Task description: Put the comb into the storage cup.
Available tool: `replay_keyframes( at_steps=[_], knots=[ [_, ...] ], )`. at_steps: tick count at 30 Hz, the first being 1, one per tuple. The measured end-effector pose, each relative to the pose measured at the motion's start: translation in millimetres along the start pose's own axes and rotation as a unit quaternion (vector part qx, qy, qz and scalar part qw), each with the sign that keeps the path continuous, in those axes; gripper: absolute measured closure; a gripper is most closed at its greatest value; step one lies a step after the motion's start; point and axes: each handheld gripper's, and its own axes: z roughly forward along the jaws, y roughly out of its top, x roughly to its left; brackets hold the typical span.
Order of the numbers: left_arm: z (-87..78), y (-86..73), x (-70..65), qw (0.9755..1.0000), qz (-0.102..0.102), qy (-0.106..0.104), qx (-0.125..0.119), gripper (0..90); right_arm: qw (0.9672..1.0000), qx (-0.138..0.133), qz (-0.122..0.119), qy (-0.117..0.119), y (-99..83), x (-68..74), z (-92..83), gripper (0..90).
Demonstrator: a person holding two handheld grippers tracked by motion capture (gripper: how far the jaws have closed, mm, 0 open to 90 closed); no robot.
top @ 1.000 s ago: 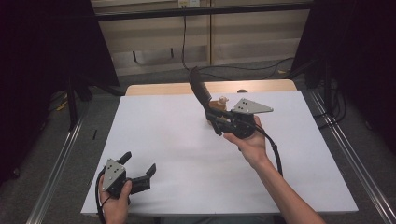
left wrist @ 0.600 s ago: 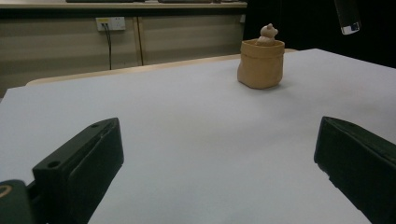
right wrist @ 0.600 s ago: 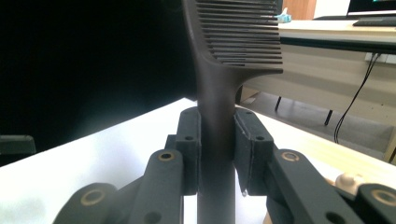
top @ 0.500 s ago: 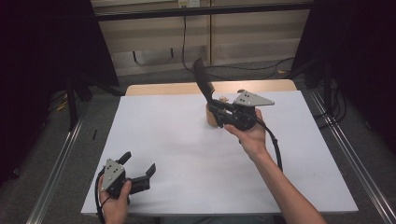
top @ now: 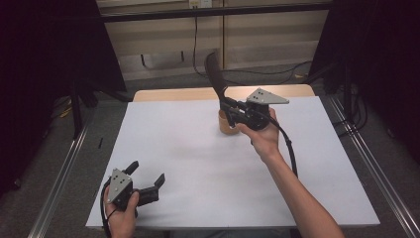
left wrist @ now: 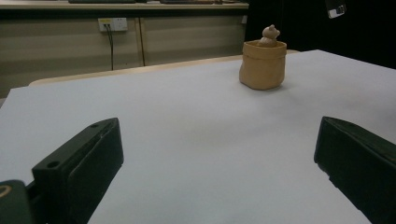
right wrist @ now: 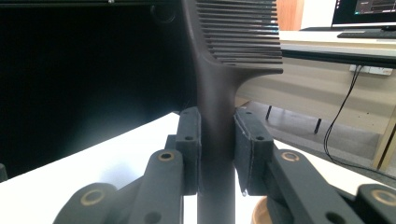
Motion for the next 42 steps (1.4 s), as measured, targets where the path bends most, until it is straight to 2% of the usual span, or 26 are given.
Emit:
replay_keyframes(
  at_steps=[9, 19, 33, 42],
  knots=[
    [-0.1, 0.0, 0.0, 1.0, 0.0, -0.001, 0.0, 1.5, 0.9999, -0.01, -0.002, -0.011, 5.7, -3.9, 3.6, 72.8],
    [0.3, 0.0, 0.0, 1.0, 0.003, -0.001, 0.002, 1.5, 0.9997, -0.002, -0.005, -0.025, 4.0, -13.1, 8.4, 72.8],
    [0.9, -0.3, 0.1, 1.0, 0.004, -0.001, 0.003, 1.5, 0.9994, -0.005, -0.005, -0.035, 4.6, -21.0, 21.4, 72.8],
    [0.9, -0.3, -0.3, 1.0, 0.005, -0.002, 0.003, 1.6, 0.9987, -0.006, 0.003, -0.05, 3.0, -32.3, 26.0, 72.8]
  ],
)
